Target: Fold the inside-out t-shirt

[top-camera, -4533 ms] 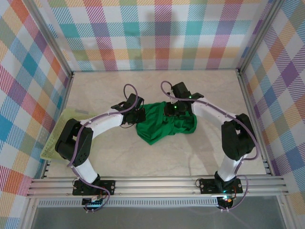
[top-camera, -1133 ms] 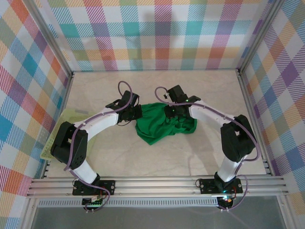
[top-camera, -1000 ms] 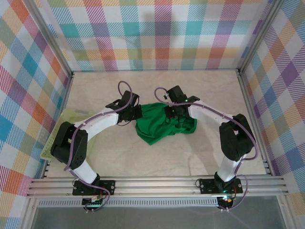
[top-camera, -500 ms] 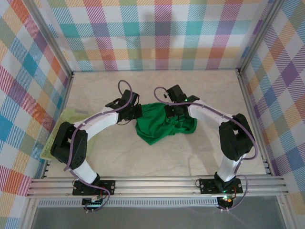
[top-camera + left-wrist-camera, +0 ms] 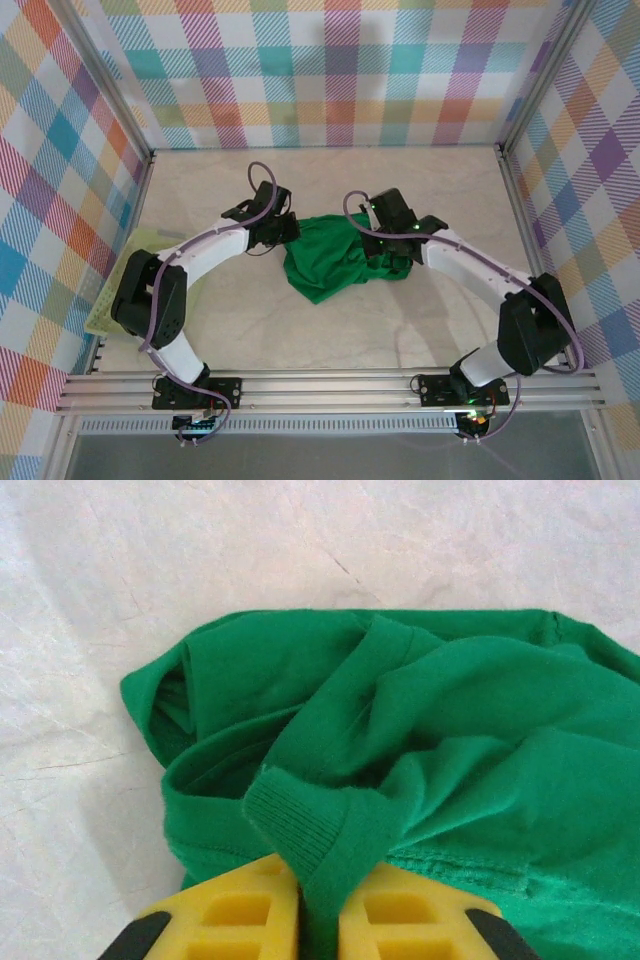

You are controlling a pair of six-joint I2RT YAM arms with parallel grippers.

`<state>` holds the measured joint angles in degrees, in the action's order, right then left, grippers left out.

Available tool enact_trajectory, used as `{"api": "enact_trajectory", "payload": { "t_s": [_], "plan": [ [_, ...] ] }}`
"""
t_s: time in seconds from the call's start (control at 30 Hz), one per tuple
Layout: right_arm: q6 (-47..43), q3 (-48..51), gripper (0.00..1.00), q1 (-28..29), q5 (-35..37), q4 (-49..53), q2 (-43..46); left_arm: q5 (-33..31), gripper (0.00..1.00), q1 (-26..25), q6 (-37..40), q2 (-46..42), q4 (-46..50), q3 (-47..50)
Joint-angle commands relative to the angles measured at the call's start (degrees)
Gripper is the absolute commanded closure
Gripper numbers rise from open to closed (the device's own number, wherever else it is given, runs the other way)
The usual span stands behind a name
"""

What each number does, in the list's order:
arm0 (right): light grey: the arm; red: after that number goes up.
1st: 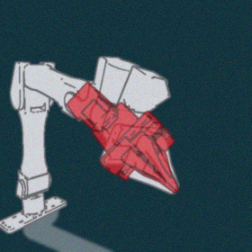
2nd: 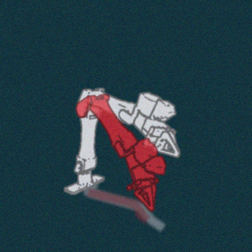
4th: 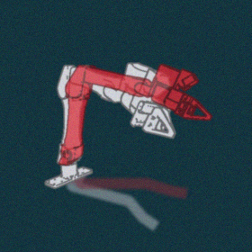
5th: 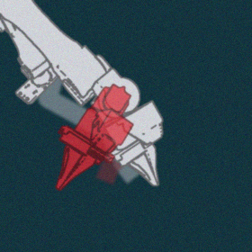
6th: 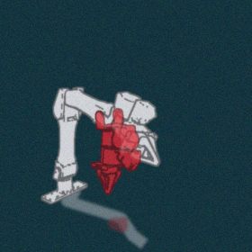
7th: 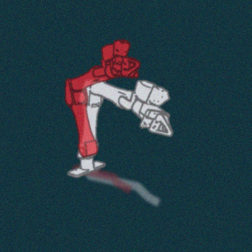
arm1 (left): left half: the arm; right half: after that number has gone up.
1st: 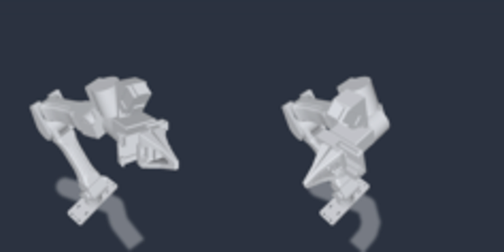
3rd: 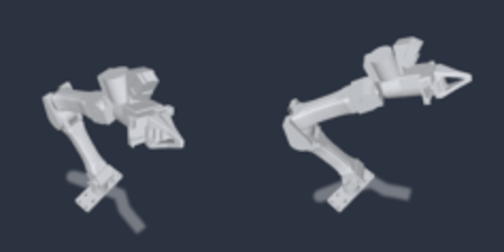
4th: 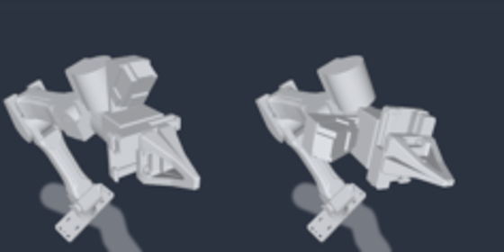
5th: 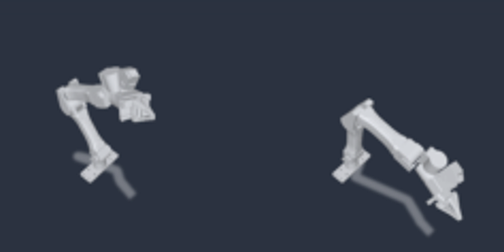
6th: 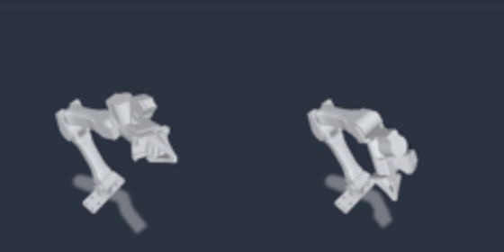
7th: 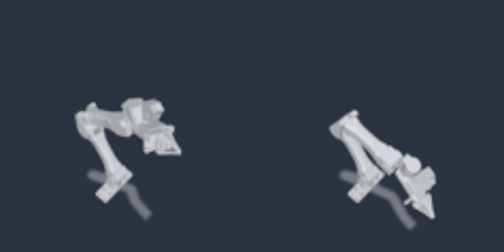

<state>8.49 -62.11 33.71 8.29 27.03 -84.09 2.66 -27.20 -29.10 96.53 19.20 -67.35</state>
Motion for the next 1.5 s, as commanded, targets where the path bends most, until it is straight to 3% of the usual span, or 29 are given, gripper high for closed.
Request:
{"api": "enact_trajectory", "payload": {
  "t_s": [0.0,0.33,0.47,0.77,0.93,1.07,1.2,1.37,1.47],
  "plan": [
    [1.3,3.5,0.96,-0.1,-1.7,0.4,3.6,2.3,0.79,0.3,0.5,0.7,-1.2,-0.6],
    [4.0,11.1,0.95,-0.1,-2.9,-1.7,10.6,3.1,0.56,0.3,0.8,3.1,-0.2,-2.3],
    [4.4,11.0,0.95,-0.2,-2.9,-2.2,10.1,2.8,0.53,0.4,0.8,4.0,0.1,-2.7],
    [4.4,8.4,0.98,-0.2,2.1,0.1,10.4,1.4,0.86,0.3,1.4,2.6,1.0,-3.4],
    [1.9,1.5,0.98,-0.2,3.9,3.1,14.5,-4.7,1.00,0.4,3.7,-1.3,7.5,-9.7],
    [-0.2,-8.4,0.99,-0.2,4.3,6.7,19.1,-10.5,1.00,0.6,5.2,-6.3,11.7,-16.6],
    [-1.1,-15.0,0.99,-0.2,1.5,8.5,25.2,-10.8,1.00,0.6,6.1,-15.4,9.4,-18.0],
    [-1.2,-11.1,0.99,-0.2,-4.3,6.1,30.0,-6.1,1.00,0.4,4.1,-24.1,0.0,-8.5],
    [0.8,-5.3,1.00,-0.2,-5.1,4.0,27.4,-7.8,0.98,0.4,4.5,-18.9,4.9,-9.0]
  ]
}}
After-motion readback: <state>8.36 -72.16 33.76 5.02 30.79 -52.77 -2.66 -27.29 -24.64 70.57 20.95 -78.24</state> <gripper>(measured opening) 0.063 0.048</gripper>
